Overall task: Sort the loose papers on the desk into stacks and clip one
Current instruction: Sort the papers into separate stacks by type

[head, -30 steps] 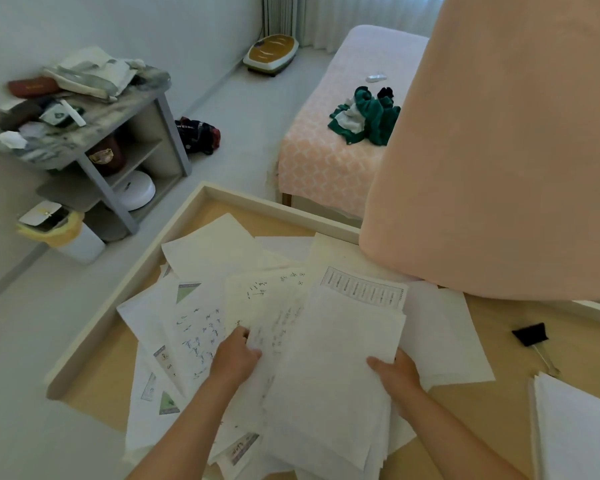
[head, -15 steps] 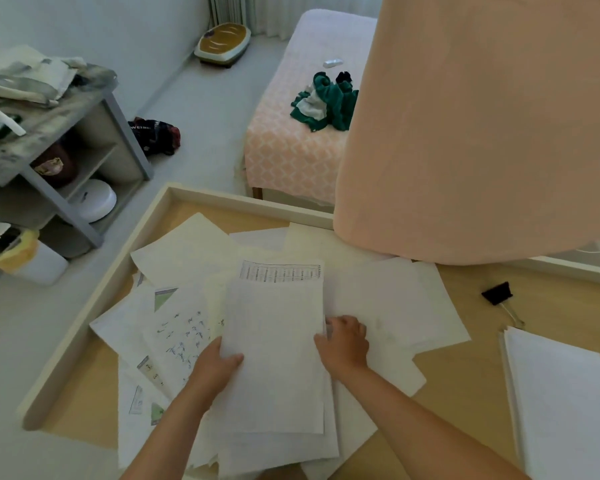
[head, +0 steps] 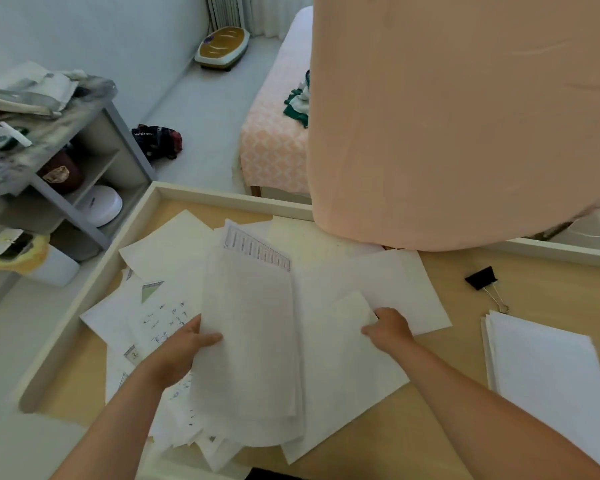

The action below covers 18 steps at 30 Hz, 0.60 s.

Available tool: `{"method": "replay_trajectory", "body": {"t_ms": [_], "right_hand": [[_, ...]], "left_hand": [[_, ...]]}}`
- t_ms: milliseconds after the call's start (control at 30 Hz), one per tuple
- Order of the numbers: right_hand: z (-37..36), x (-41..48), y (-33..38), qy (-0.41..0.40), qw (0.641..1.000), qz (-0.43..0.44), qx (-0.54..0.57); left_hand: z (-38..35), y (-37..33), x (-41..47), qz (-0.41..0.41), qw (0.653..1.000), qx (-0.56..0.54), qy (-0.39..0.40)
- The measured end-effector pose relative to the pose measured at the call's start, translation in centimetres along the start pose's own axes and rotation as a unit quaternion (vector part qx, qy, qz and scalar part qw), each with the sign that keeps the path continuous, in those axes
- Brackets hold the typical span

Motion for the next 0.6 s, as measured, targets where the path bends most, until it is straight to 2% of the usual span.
{"method": "replay_trajectory", "body": {"t_ms": [67, 133, 200, 267, 300, 367, 467, 533, 600], "right_hand": [[1.8, 0.1, 0.1, -0.027, 0.998, 0.033, 0.039], [3.4, 0.2, 0.5, -0.060, 0.994, 0.061, 0.066], [4.7, 0.5, 0.5, -0.093, 0.989, 0.079, 0.083], [5.7, 1.1, 0.1, -0.131, 0.983, 0.076, 0.102], [6.2, 1.4, -0.4, -0.153, 0.979, 0.062, 0.116], [7.0, 1.8, -1.8, -0.184, 0.971, 0.034, 0.152], [7.1, 2.6, -3.5, -0.151, 0.969, 0.009, 0.193], [6.8, 2.6, -3.9, -0.166, 0.975, -0.001, 0.145], [6.6, 1.7, -3.9, -0.227, 0.969, -0.004, 0.094]], "left_hand": [[-1.2, -1.1, 0.3, 0.016, 0.998, 0.059, 0.003], [-2.5, -1.8, 1.1, 0.023, 0.981, 0.185, -0.059], [-3.9, -2.2, 2.1, 0.023, 0.932, 0.336, -0.137], [-5.2, -2.0, 2.7, 0.024, 0.884, 0.435, -0.171], [-5.6, -1.9, 2.9, 0.020, 0.879, 0.444, -0.174], [-6.4, -2.1, 3.2, -0.004, 0.893, 0.420, -0.162], [-7.2, -3.6, 3.3, -0.040, 0.921, 0.370, -0.116], [-7.7, -5.1, 3.6, -0.050, 0.930, 0.352, -0.092], [-8.3, -6.6, 4.3, -0.062, 0.931, 0.353, -0.075]]}}
Point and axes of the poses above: each hand's wrist, its own x-axis towards the middle knuckle, its own z-axis out of the back of the hand, y = z × x, the point moved 3 cm from there along x, towards the middle knuckle, and after that the axes turned 9 degrees about y, right-handed, at the moved point
